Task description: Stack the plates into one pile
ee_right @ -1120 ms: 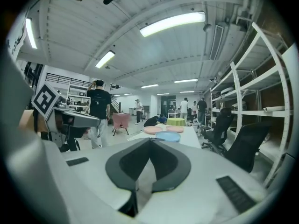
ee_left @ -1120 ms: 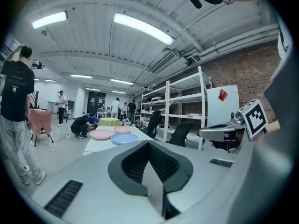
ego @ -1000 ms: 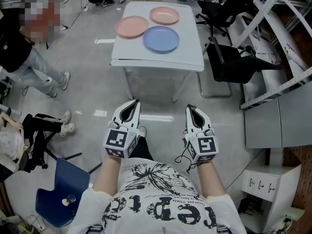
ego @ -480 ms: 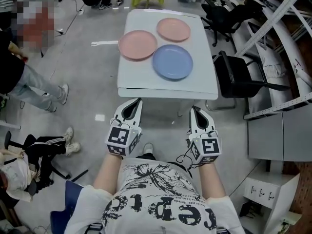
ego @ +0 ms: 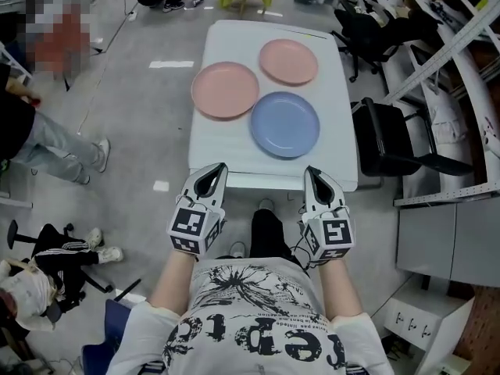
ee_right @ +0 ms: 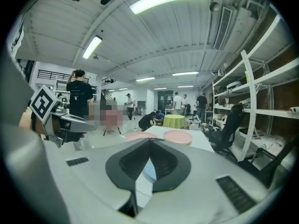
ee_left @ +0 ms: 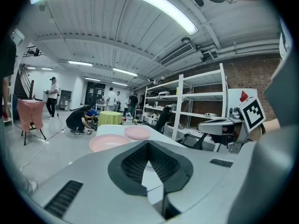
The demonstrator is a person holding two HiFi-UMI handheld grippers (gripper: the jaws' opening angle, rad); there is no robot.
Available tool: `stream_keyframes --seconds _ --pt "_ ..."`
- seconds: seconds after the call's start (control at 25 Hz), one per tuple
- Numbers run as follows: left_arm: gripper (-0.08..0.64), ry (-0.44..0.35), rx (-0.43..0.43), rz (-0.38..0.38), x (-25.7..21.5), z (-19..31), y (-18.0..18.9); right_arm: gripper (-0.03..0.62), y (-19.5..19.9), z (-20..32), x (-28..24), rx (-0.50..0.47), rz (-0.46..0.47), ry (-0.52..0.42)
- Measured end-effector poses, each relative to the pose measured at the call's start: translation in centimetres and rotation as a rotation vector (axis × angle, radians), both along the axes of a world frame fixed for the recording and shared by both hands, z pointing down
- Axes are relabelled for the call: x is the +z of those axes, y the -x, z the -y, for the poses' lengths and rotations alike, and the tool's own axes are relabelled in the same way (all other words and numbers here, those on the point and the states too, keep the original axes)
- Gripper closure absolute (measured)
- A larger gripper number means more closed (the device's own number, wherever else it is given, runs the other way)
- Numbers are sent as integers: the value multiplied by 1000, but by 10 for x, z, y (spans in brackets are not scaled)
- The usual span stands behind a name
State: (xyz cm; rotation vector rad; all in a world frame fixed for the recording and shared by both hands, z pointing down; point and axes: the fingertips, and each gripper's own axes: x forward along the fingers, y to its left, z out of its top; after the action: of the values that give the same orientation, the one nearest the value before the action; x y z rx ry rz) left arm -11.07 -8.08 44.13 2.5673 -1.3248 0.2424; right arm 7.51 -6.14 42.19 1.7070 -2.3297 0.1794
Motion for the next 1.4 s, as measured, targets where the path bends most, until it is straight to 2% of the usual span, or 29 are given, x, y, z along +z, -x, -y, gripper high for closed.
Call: stream_keyframes --seconds 0.2,0.52,0.76,0.92,1.04,1.12,1.2,1.28,1.4 --pt "555 2 -74 0 5 70 -14 584 -21 87 7 -61 14 5" --pt "555 62 -216 10 14 189 -22 584 -29 228 7 -220 36 34" --pt "555 131 -260 45 35 232 -38 584 -28 292 30 -305 -5 121" --pt "555 198 -289 -6 51 250 -37 584 -15 317 58 -349 -8 224" --pt "555 248 -301 -21 69 263 -25 581 0 332 81 -350 -31 279" --pt "554 273 -318 -5 83 276 -13 541 9 346 98 -335 -50 312" --pt "477 307 -346 7 97 289 6 498 19 361 114 -312 -65 348" --pt "458 357 -381 14 112 298 29 468 28 374 129 -293 -82 381" --pt "422 444 -436 10 137 313 64 464 43 393 149 -281 -110 424"
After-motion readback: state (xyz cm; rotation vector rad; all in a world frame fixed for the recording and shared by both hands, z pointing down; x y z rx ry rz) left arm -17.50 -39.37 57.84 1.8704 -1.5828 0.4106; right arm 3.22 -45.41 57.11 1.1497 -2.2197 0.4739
